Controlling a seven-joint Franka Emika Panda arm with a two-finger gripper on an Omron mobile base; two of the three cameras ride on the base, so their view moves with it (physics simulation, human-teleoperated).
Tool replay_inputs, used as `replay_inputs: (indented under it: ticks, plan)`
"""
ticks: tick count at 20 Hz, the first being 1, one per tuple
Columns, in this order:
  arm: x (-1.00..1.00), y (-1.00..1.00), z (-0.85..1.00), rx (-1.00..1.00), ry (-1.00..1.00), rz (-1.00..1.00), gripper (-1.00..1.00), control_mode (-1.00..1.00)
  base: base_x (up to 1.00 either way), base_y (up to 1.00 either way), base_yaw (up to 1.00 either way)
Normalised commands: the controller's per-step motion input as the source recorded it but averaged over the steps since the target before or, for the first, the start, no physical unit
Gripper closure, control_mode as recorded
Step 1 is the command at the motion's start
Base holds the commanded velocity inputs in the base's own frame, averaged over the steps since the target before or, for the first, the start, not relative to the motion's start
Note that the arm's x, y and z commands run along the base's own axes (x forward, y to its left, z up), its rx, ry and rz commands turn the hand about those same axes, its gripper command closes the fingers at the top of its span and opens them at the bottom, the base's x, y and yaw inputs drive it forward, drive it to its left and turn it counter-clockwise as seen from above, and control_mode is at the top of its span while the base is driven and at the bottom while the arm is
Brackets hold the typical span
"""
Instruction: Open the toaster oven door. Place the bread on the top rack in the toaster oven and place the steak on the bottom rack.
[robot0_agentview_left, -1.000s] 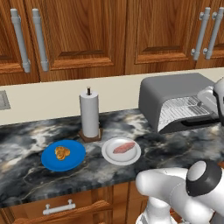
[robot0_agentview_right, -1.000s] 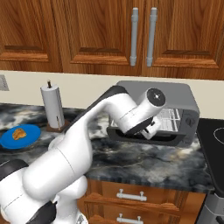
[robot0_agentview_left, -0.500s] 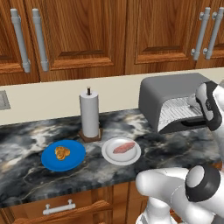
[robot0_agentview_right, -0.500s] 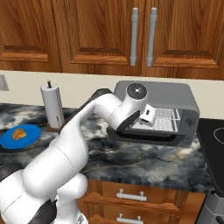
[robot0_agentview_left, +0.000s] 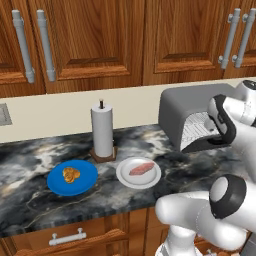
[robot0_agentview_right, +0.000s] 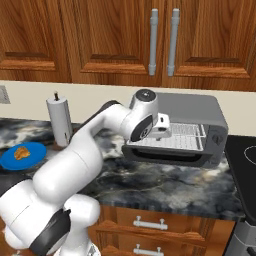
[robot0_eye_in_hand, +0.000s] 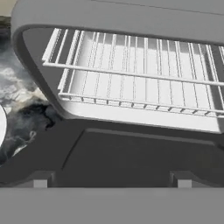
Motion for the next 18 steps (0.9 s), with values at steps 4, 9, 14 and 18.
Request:
replay_inputs:
  ticks: [4,9,14,18]
  plan:
    - [0.05,-0.10,-0.20,-0.02,0.22,0.23,-1.00,-1.00,0.00,0.00,0.00]
    - [0.04,-0.12,-0.21,0.00,0.21,0.17,-1.00,-1.00,0.00,0.00,0.00]
    - [-0.23,-0.19,-0.22,0.00,0.14,0.11,-1.00,-1.00,0.00,0.00,0.00]
    - [-0.51,-0.20,-0.32,0.00,0.06,0.04,-1.00,-1.00,0.00,0.00,0.00]
